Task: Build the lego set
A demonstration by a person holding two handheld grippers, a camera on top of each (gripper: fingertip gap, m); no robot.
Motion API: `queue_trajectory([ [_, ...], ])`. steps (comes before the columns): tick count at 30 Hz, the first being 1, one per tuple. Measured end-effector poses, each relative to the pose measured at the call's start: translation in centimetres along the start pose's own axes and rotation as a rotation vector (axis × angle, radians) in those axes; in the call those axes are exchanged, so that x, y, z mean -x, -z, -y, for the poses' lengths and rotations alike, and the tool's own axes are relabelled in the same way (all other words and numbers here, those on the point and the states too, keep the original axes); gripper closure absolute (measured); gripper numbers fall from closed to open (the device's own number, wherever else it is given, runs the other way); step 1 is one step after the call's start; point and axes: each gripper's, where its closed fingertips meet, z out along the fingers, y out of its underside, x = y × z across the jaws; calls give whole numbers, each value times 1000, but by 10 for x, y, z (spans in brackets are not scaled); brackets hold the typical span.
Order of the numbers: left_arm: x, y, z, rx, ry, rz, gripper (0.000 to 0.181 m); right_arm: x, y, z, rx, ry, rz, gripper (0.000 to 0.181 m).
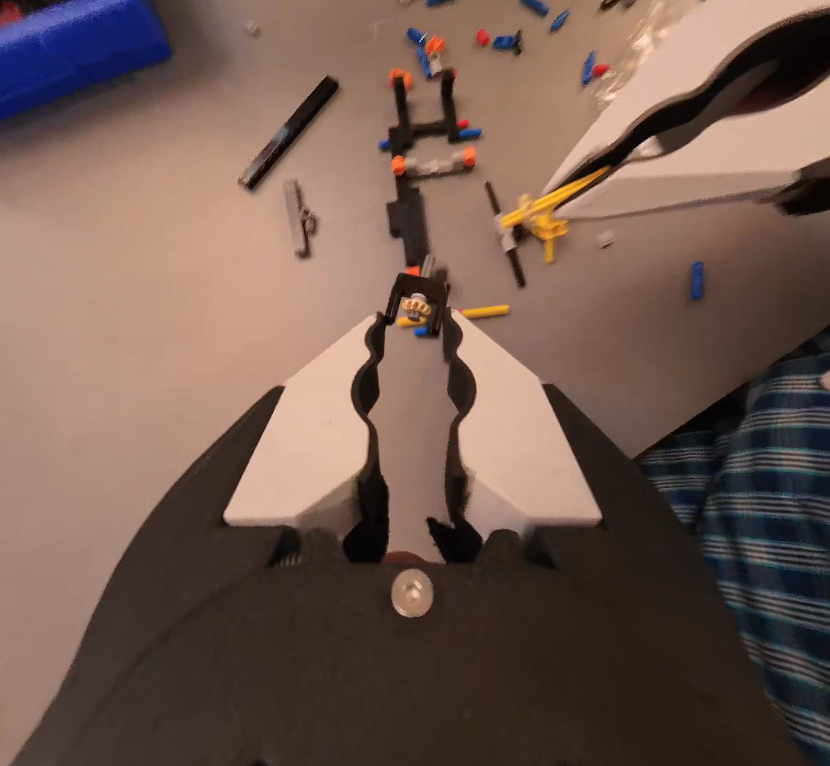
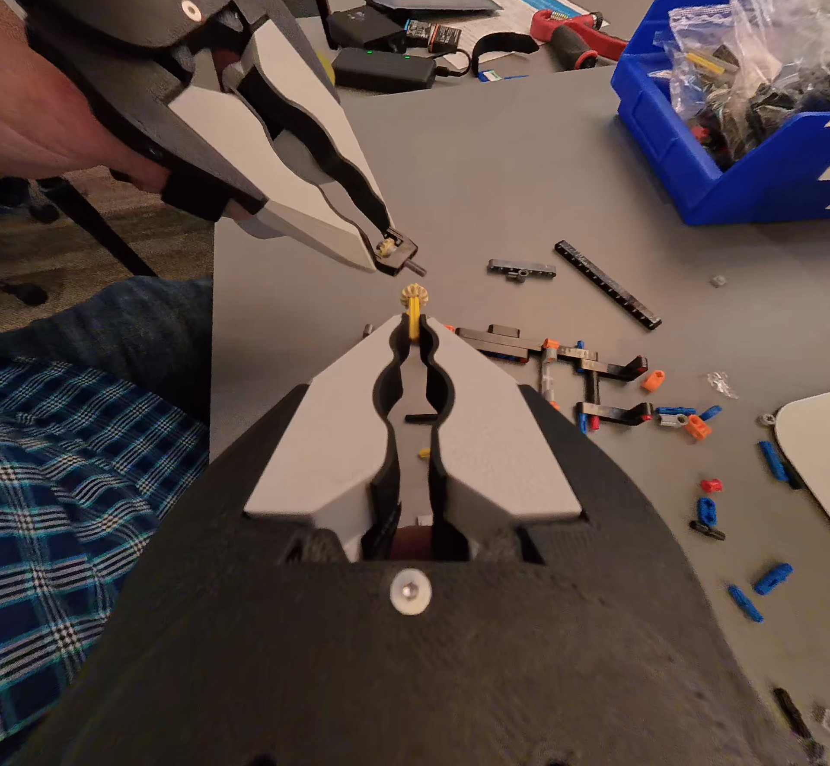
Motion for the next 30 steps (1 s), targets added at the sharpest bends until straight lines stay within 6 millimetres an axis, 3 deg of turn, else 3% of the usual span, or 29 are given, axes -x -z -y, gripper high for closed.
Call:
queue_trajectory([
  [6, 24, -7, -56, 52, 133, 122, 158, 14, -7, -6, 26, 11, 37, 180],
  [11, 25, -11, -81, 69, 212, 167, 158, 22, -11, -11, 46, 14, 53, 180],
  [16, 14, -16, -92, 60, 260, 142, 157, 26, -16, -14, 60, 8, 61, 180],
  [27, -19, -6, -93, 29, 321, -14, 152, 37, -22, -25, 86, -19, 95, 180],
  [30, -13, 2, -92, 30, 245, -29, 149, 43, -25, -27, 89, -26, 131, 180],
])
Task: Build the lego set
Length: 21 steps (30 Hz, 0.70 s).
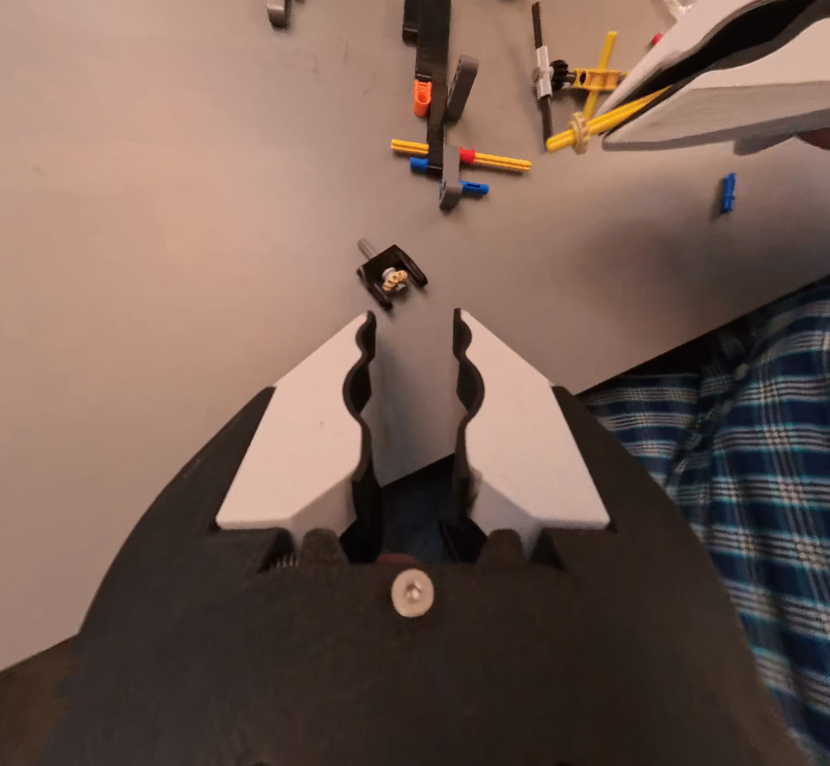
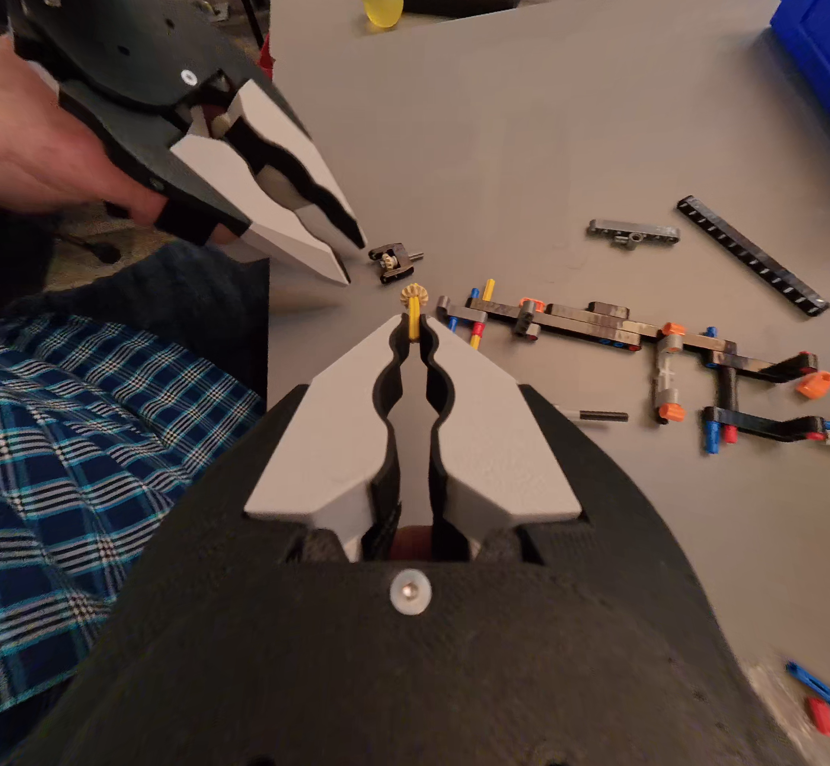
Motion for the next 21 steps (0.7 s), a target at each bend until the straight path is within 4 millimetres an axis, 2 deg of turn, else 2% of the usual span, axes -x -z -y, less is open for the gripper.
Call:
queue_trajectory([
  [4, 14, 7, 10, -9, -202, -1, 138, 10, -5, 0, -18, -27, 73, 180],
  [9, 18, -8, 7, 76, -514, -58, 135, 11, -6, -1, -20, -27, 93, 180],
  [13, 19, -10, 8, 86, -611, -152, 133, 11, -6, -2, -22, -31, 104, 180],
  [17, 16, -8, 6, 108, -674, -286, 144, 13, -7, -2, -27, -27, 123, 179],
  [21, 21, -11, 8, 137, -724, -336, 144, 12, -7, -3, -31, -29, 126, 180],
])
